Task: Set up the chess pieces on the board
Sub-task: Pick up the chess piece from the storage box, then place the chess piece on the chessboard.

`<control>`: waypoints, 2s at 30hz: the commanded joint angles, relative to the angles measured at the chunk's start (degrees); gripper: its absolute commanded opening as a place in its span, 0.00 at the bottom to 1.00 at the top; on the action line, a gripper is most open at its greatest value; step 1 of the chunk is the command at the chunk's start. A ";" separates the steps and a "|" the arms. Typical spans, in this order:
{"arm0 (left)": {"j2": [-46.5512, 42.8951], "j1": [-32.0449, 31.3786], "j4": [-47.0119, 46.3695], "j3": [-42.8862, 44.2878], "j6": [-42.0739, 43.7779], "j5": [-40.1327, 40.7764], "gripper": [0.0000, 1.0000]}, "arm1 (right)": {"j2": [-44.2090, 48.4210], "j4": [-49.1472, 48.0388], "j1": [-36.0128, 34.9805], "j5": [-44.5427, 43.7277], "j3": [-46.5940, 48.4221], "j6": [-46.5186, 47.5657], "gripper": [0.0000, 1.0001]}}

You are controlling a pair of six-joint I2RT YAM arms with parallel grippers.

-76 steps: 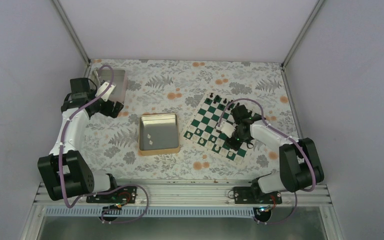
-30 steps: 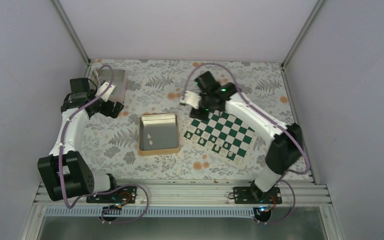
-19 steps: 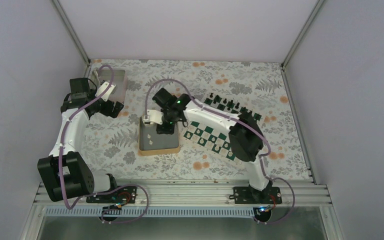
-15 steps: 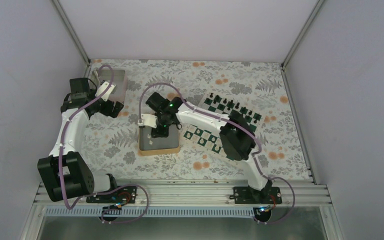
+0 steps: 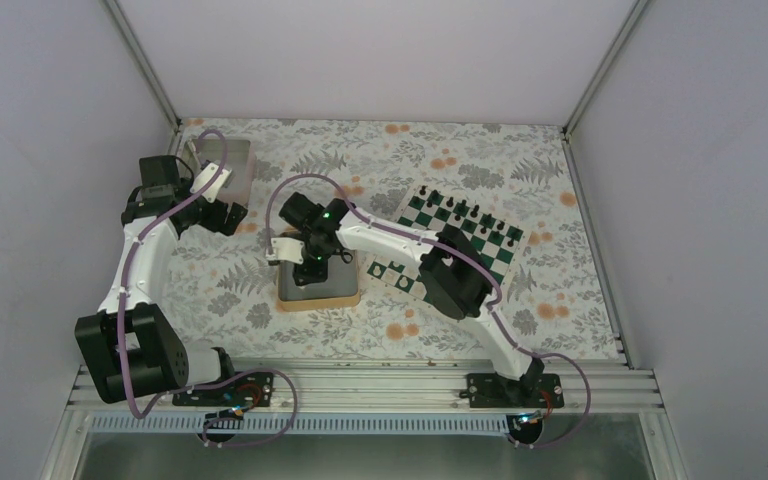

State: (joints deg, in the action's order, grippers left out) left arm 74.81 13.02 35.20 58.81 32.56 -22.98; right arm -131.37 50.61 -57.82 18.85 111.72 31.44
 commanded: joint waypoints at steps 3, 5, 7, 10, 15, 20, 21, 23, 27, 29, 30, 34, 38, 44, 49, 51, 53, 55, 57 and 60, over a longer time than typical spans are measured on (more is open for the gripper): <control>-1.04 0.17 -1.10 0.42 0.62 -1.29 1.00 | -0.99 0.63 -1.01 -0.29 -0.23 0.04 0.32; -1.11 0.17 -1.10 0.43 0.66 -1.30 1.00 | -1.06 0.25 -0.98 -0.52 -0.70 0.09 0.32; -1.19 0.16 -1.10 0.43 0.62 -1.28 1.00 | -1.33 -0.03 -1.05 -1.01 -0.88 0.11 0.32; -1.33 0.16 -1.09 0.38 0.65 -1.38 1.00 | -1.81 -0.43 -0.98 -1.73 -0.86 0.05 0.32; -0.98 0.17 -1.10 0.39 0.75 -1.45 1.00 | -2.51 -0.63 -1.04 -2.43 -0.80 0.28 0.33; -1.06 0.16 -1.19 0.35 0.75 -1.54 1.00 | -3.20 -1.15 -0.99 -3.03 -0.81 0.57 0.32; -1.10 0.17 -1.23 0.34 0.73 -1.54 1.00 | -3.21 -1.34 -0.99 -3.15 -0.81 0.55 0.32; -1.19 0.17 -1.19 0.29 0.71 -1.54 1.00 | -3.15 -1.69 -1.02 -2.98 -0.72 0.37 0.32; -1.10 0.12 -1.19 0.26 0.75 -1.54 1.00 | -3.51 -1.87 -0.98 -3.14 -0.24 0.24 0.26; -1.11 0.11 -1.19 0.26 0.74 -1.62 1.00 | -3.64 -1.79 -0.98 -3.26 -0.19 0.29 0.23; -1.14 0.20 -1.19 0.26 0.72 -1.67 1.00 | -3.68 -1.75 -1.02 -3.22 -0.23 0.29 0.22; -1.13 0.17 -1.19 0.14 0.74 -1.63 1.00 | -3.29 -1.75 -1.01 -4.17 -0.59 0.35 0.10; -1.01 0.17 -1.13 0.15 0.81 -1.74 1.00 | -0.52 -2.06 -0.72 -4.18 -2.26 0.22 0.07; -1.00 0.17 -1.01 0.34 0.75 -1.75 1.00 | 7.74 -1.60 0.92 -5.93 -6.43 -0.22 0.06; -0.88 0.17 -0.95 0.51 0.70 -1.63 1.00 | 17.56 -0.12 4.15 -7.53 -9.98 -1.47 0.06; -0.98 0.17 -0.92 0.63 0.64 -1.69 1.00 | 21.37 0.47 5.47 -8.25 -12.33 -2.04 0.06; -0.97 0.17 -0.84 0.74 0.64 -1.64 1.00 | 25.14 0.33 6.94 -8.92 -15.11 -2.70 0.06; -0.97 0.14 -0.75 0.78 0.64 -1.62 1.00 | 28.73 0.24 8.80 -10.16 -18.60 -3.11 0.06; -0.98 0.17 -0.75 0.77 0.66 -1.49 1.00 | 32.16 -0.04 11.29 -10.77 -22.82 -3.35 0.06; -0.86 0.11 -0.75 0.85 0.65 -1.39 1.00 | 38.64 -0.39 16.85 -11.38 -30.86 -3.59 0.07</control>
State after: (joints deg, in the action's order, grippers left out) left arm 74.65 13.02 35.22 58.81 32.56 -23.16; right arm -98.13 49.17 -46.06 9.50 89.49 29.36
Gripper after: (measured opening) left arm 0.999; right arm 0.073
